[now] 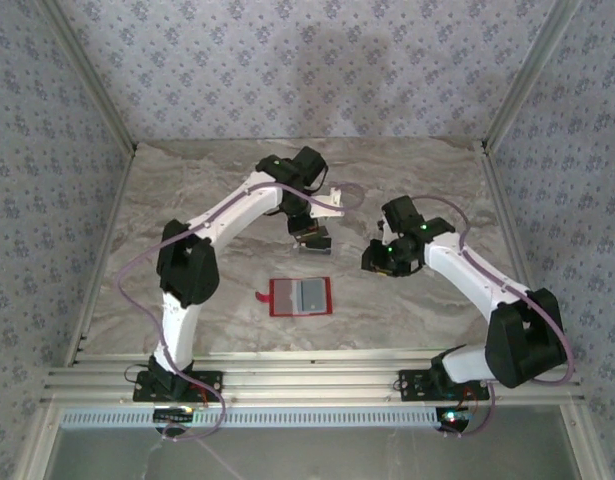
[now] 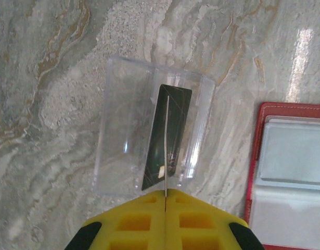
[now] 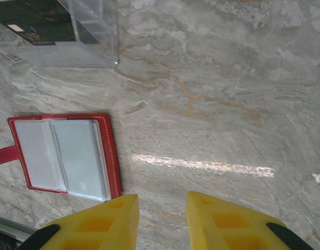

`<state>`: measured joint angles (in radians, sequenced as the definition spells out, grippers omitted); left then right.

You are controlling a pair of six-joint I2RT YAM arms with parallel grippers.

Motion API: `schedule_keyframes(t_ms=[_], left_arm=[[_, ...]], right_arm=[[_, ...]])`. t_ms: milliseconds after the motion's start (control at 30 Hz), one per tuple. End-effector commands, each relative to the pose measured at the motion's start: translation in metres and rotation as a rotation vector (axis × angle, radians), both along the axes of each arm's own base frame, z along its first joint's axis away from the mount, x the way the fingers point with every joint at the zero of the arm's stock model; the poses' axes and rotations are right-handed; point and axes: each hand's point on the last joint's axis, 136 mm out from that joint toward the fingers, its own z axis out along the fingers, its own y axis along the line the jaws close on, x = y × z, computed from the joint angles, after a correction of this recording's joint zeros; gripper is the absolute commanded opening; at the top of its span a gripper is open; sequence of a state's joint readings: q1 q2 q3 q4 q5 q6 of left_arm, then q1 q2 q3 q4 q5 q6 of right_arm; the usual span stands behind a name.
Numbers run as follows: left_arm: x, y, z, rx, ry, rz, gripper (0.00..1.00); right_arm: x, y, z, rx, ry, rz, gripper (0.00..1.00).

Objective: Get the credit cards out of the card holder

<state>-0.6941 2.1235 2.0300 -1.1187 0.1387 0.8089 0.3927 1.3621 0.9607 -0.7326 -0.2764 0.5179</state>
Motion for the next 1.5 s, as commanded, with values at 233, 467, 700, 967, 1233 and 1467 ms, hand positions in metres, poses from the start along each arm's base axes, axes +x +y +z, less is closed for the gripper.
schedule_keyframes(t_ms=[233, 467, 700, 967, 1233, 1467], left_arm=[[-0.008, -0.001, -0.013, 0.079, 0.039, -0.175, 0.0], [-0.008, -0.004, -0.032, 0.111, 0.052, -0.204, 0.0], [-0.014, -0.01, -0.048, 0.132, 0.096, -0.226, 0.0], [-0.012, -0.023, -0.043, 0.085, 0.087, -0.235, 0.0], [-0.013, -0.038, -0.034, -0.009, 0.145, -0.205, 0.0], [-0.01, -0.038, -0.034, -0.06, 0.229, -0.107, 0.0]], right_arm=[[-0.015, -0.01, -0.002, 0.009, 0.015, -0.002, 0.31], [-0.015, -0.011, -0.002, 0.014, 0.015, -0.003, 0.31], [-0.015, -0.01, -0.005, 0.021, 0.021, -0.003, 0.31], [-0.015, -0.009, -0.008, 0.027, 0.026, -0.003, 0.3], [-0.015, -0.008, -0.011, 0.029, 0.03, 0.001, 0.3], [-0.014, -0.007, -0.012, 0.034, 0.032, 0.006, 0.3]])
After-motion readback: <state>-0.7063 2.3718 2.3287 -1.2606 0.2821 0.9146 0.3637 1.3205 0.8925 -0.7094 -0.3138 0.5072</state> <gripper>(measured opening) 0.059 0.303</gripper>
